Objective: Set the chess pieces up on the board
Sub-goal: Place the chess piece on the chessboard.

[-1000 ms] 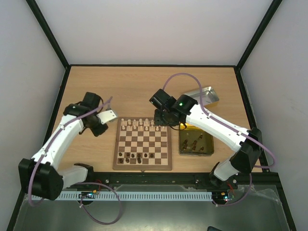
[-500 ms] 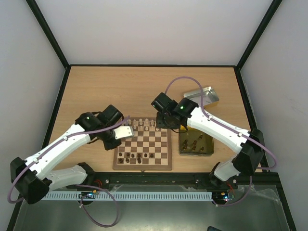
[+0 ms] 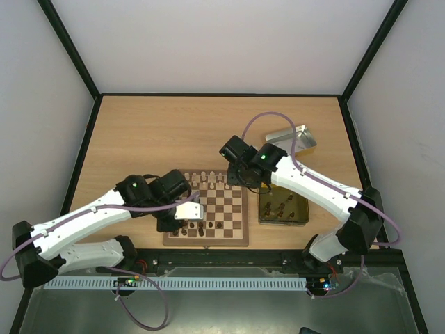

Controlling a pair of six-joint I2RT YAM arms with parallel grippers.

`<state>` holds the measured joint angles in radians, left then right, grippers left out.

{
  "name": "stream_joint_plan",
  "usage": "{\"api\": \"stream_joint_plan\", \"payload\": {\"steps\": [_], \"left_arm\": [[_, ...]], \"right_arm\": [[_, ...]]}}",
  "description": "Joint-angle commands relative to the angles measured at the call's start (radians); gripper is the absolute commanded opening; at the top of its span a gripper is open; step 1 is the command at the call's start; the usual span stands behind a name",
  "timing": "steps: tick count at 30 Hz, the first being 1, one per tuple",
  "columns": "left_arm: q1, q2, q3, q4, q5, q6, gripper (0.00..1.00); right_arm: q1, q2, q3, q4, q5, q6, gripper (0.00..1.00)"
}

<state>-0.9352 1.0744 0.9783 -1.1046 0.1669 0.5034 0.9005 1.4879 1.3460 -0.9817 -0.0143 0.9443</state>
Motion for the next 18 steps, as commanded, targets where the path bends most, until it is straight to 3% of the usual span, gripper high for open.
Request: {"api": "stream_joint_plan", "payload": {"steps": [1,18], "left_arm": [[-0.071,-0.028,-0.041,0.015,0.021,-0.012,0.02],[-0.100,-0.047,-0.154,0.136,0.015,0.033,0.02]], "right_arm": [[-0.005,0.017,0.022,-0.004,0.045,0.050,0.46],[-0.006,0.002,-0.004,-0.002,0.039,0.114,0.46]]}}
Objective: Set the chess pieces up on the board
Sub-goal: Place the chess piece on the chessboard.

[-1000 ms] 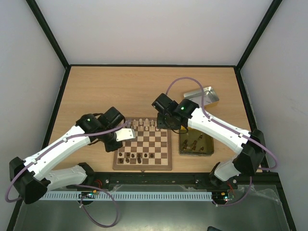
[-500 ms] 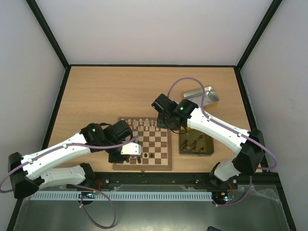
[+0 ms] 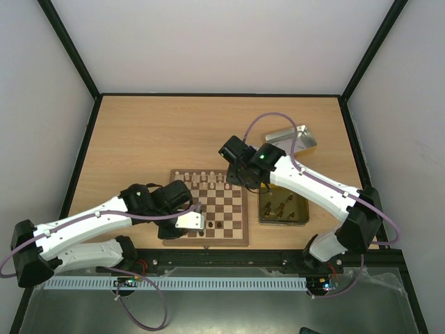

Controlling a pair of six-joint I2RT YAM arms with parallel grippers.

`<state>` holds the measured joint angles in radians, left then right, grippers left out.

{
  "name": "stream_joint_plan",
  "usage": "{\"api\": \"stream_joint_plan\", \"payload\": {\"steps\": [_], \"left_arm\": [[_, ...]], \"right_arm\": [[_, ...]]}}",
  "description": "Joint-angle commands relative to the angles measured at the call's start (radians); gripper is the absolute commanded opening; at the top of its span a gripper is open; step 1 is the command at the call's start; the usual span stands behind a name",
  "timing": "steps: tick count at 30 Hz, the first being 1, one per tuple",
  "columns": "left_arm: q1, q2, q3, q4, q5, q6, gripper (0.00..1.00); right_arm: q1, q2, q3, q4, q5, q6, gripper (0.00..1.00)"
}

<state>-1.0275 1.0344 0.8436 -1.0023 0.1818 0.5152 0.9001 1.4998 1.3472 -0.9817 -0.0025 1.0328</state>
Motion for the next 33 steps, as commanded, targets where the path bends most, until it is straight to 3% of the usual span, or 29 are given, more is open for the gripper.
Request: {"api": "stream_joint_plan", "payload": {"steps": [1,33], "left_arm": [[-0.008,-0.005,-0.024,0.038,-0.003,0.024,0.02],[-0.005,0.087,-0.096,0.152,0.001,0.076,0.02]], "right_arm": [[-0.005,-0.009,-0.005,-0.001,0.026,0.026,0.46],[-0.005,-0.004,-0.027,0.019,0.018,0.012,0.46]]}}
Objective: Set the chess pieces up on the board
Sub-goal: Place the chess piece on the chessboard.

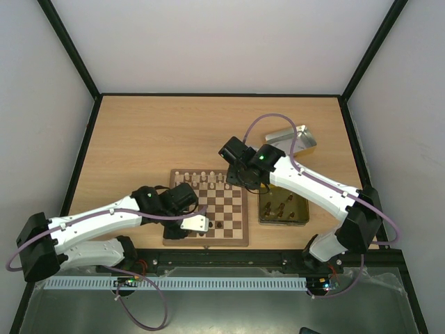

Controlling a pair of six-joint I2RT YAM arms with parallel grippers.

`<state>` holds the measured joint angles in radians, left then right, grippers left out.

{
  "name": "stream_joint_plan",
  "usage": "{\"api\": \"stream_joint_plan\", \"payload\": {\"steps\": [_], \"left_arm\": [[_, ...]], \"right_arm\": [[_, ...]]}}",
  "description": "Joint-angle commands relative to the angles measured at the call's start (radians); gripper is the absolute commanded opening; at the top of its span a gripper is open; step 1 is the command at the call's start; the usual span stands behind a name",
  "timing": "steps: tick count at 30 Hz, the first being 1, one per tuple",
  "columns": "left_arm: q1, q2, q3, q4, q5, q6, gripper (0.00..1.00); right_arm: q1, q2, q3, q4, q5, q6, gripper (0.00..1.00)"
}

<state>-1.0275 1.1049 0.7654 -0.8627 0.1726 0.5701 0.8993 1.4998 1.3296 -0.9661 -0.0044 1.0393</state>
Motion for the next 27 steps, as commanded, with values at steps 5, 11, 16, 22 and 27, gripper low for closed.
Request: {"api": "stream_joint_plan", "payload": {"steps": [5,11,16,22,27], "left_arm": [[-0.006,0.030,-0.027,0.024,0.014,0.028,0.02],[-0.006,0.038,-0.036,0.040,0.020,0.028,0.02],[-0.006,0.049,-0.041,0.057,0.028,0.031,0.02],[-0.005,0.065,-0.053,0.075,0.033,0.041,0.02],[0.000,0.074,-0.056,0.089,0.038,0.041,0.02]], "right_arm": [[-0.005,-0.005,-0.006,0.000,0.022,0.005,0.46],[-0.006,-0.006,-0.007,-0.002,0.023,0.005,0.46],[-0.005,-0.005,-0.007,-0.005,0.023,0.003,0.46],[-0.008,-0.006,-0.007,-0.010,0.024,0.000,0.46],[-0.008,-0.005,-0.010,-0.008,0.021,-0.002,0.46]]}}
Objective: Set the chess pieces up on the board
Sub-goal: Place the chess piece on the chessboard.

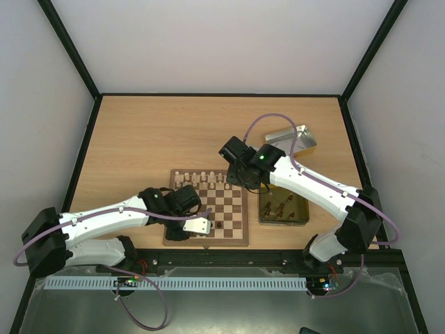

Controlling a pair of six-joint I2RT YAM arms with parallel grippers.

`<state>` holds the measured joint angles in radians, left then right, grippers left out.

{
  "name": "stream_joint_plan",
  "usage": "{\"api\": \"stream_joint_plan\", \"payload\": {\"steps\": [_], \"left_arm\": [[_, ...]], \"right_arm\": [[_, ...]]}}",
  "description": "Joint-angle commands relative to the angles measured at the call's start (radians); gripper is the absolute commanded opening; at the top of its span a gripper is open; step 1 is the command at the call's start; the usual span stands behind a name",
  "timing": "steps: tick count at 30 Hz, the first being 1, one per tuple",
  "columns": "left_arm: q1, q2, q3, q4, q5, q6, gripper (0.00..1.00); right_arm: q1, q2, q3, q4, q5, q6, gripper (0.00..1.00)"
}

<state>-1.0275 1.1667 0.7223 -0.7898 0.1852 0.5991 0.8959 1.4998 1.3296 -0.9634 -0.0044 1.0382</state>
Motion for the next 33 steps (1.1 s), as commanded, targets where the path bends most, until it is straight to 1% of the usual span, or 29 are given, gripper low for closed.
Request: {"api": "stream_joint_plan", "payload": {"steps": [1,10,15,20,33], "left_arm": [[0.003,0.015,-0.015,0.018,0.026,0.013,0.02],[0.029,0.033,-0.017,0.035,0.038,0.023,0.03],[0.038,0.037,-0.016,0.036,0.041,0.022,0.10],[0.047,0.041,-0.016,0.038,0.049,0.020,0.12],[0.052,0.042,-0.019,0.021,0.057,0.030,0.13]], "right_arm": [[-0.007,-0.004,-0.009,-0.011,0.020,-0.001,0.46],[-0.017,0.006,0.000,-0.015,0.011,-0.016,0.46],[-0.022,0.007,0.001,-0.015,0.008,-0.023,0.46],[-0.025,0.006,-0.001,-0.018,0.008,-0.028,0.46],[-0.029,0.014,-0.004,-0.014,0.003,-0.032,0.46]]}}
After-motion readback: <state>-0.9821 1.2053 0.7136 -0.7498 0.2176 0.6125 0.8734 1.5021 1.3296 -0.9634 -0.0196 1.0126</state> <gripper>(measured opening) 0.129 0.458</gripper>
